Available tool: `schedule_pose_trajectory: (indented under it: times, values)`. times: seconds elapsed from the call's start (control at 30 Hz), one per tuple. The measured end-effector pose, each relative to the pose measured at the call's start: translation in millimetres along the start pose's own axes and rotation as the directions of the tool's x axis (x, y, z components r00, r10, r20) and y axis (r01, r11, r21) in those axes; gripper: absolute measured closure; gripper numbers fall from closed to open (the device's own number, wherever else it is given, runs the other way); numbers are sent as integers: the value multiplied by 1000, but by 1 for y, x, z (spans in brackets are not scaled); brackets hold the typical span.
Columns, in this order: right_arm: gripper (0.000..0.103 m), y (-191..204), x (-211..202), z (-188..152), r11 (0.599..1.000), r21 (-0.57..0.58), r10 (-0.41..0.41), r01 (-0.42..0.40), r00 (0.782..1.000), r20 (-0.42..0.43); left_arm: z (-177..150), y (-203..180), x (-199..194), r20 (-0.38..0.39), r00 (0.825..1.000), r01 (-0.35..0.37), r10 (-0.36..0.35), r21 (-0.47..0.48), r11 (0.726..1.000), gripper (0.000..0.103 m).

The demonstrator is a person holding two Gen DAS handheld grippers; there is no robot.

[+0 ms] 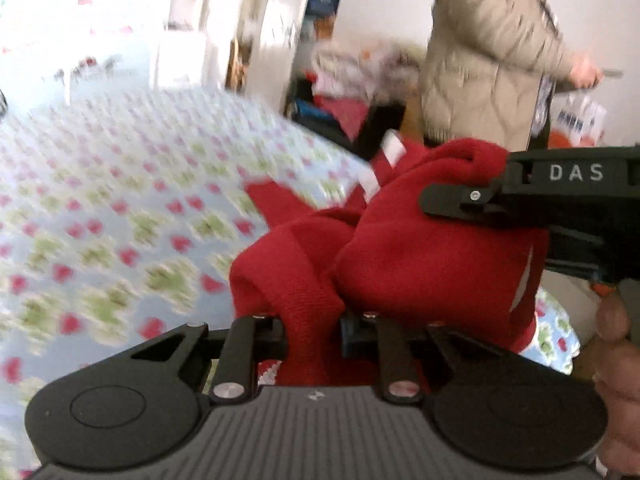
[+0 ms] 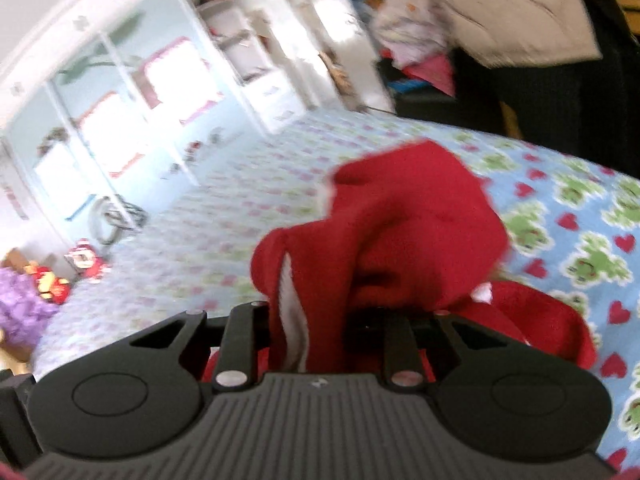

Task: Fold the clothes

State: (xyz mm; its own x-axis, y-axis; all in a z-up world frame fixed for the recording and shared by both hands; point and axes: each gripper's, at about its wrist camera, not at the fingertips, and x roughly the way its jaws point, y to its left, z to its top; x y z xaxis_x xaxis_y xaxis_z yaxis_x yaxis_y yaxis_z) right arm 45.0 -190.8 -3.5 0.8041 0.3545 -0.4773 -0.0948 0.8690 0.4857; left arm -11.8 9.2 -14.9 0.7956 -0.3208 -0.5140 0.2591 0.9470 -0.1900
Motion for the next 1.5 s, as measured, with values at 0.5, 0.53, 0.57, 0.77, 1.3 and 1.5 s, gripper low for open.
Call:
schedule_pose_trajectory:
  times: [0.5,0.53,0.57,0.77,1.3,1.5]
  values:
    - [81,209,-82,2,884,-149,452,-442,891,39,40,101,-251,345,912,-204,223,-92,975,83]
    - [81,223,-86,2,871,-159,475,-464,879,34,42,108,-264,359,902,-220,241,-97,971,82]
    - [81,237,-89,1,857,-169,497,-486,867,30,45,115,-276,376,889,-240,261,-103,965,82]
    - [81,315,-97,2,772,-203,614,-603,789,-6,63,143,-329,447,811,-360,378,-128,924,81]
    - [68,345,45,-104,864,-298,269,-405,873,-407,-25,232,-283,122,825,-502,553,-294,814,40]
    - [55,231,72,-174,950,-179,106,-255,805,-584,-86,264,-284,-16,838,-504,545,-403,764,37]
